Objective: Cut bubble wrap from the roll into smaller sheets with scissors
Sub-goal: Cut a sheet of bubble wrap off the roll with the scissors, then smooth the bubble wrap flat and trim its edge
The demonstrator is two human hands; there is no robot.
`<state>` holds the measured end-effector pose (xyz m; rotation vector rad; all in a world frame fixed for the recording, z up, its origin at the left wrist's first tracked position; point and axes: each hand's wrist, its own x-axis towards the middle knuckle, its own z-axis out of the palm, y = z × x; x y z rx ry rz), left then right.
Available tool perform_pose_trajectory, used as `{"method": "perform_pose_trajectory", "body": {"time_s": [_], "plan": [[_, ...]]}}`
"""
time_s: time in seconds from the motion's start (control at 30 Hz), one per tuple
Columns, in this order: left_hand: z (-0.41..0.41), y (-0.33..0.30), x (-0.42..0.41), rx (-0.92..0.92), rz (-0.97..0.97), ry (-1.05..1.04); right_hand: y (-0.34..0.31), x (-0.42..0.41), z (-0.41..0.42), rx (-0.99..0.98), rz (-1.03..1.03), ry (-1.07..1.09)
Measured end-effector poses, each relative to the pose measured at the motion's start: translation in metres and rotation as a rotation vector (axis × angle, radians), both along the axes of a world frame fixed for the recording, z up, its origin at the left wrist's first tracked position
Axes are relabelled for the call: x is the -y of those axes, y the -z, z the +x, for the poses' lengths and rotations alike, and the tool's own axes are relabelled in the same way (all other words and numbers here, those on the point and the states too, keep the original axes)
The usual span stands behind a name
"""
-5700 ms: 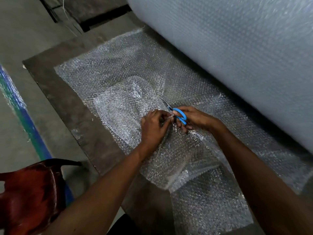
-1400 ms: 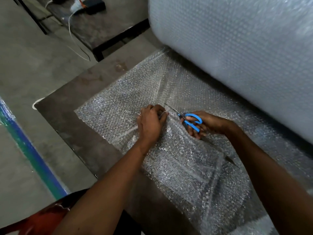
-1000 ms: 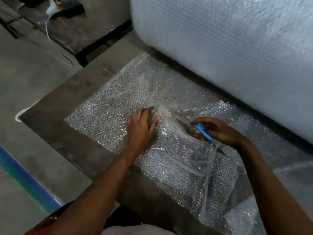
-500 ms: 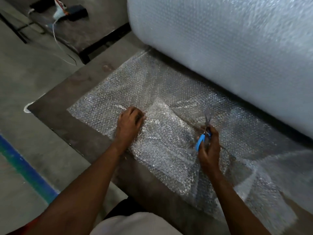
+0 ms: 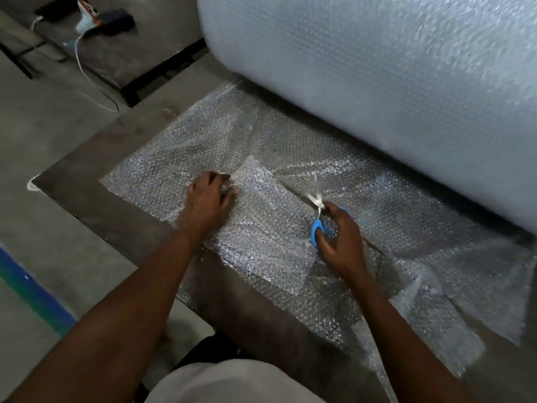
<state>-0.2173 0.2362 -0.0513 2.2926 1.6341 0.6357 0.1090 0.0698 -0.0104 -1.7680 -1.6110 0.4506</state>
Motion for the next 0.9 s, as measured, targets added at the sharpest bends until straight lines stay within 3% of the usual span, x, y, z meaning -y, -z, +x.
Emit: {"method": "perform_pose_trajectory", "body": {"time_s": [0.3,0.57,0.73,0.9], "plan": [[0.012,-0.003,0.000,-0.084,0.087,0.057,-0.005,-0.057,-0.013,0.029,-0.160,0.110],[0.026,-0.005,0.007,-0.073,-0.051,-0.135,-0.007,-0.104,-0.010,0.274,-0.091,0.140],[0.026,-0.006,0.007,-0.003,-0.037,-0.135,-0.009,-0.112,-0.009,0.342,-0.077,0.131],[0.022,-0.003,0.007,0.015,-0.061,-0.131,-0.002,-0.113,-0.006,0.226,-0.133,0.164]]}}
